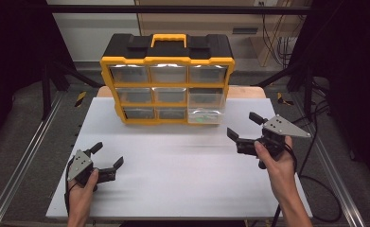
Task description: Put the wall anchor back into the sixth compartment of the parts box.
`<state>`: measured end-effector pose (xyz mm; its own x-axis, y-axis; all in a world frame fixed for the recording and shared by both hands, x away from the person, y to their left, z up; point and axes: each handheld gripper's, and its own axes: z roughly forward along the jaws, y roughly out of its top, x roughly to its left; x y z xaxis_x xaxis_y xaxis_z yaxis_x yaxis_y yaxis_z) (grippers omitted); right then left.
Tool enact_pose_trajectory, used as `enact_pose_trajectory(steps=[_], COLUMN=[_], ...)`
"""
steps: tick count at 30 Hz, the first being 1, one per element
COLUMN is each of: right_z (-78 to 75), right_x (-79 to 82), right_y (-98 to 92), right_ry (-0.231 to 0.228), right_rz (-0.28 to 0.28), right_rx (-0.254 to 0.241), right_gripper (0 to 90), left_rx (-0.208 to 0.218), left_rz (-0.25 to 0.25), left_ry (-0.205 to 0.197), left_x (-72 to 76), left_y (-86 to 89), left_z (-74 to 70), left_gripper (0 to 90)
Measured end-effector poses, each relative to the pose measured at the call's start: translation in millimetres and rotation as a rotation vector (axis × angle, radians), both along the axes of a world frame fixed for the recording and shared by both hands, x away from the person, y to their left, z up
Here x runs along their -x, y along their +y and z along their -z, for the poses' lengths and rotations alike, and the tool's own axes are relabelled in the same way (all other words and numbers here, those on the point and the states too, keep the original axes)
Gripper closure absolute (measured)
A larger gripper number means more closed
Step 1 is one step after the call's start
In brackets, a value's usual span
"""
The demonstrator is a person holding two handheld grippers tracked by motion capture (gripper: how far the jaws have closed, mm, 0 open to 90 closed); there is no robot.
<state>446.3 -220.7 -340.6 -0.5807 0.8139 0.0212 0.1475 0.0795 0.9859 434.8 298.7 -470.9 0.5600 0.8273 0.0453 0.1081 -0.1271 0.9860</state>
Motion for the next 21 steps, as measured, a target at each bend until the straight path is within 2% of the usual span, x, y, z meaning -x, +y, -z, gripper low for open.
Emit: enact_pose_trajectory(steps=[10,21], right_z=[13.3,37.1], right_x=[8.0,15.7], right_y=[-13.6,-24.9], right_ry=[-0.003,0.002], right_rz=[0.004,0.027], right_rx=[-0.008,-0.016], right_gripper=[8.0,7.7], left_rx=[-0.010,-0.036], left_rz=[-0.010,0.003], left_ry=[-0.002,-0.004], left_x=[0.1,0.5], left_y=[3.3,-0.3], left_z=[-0.2,-0.1], left_gripper=[1.6,1.6])
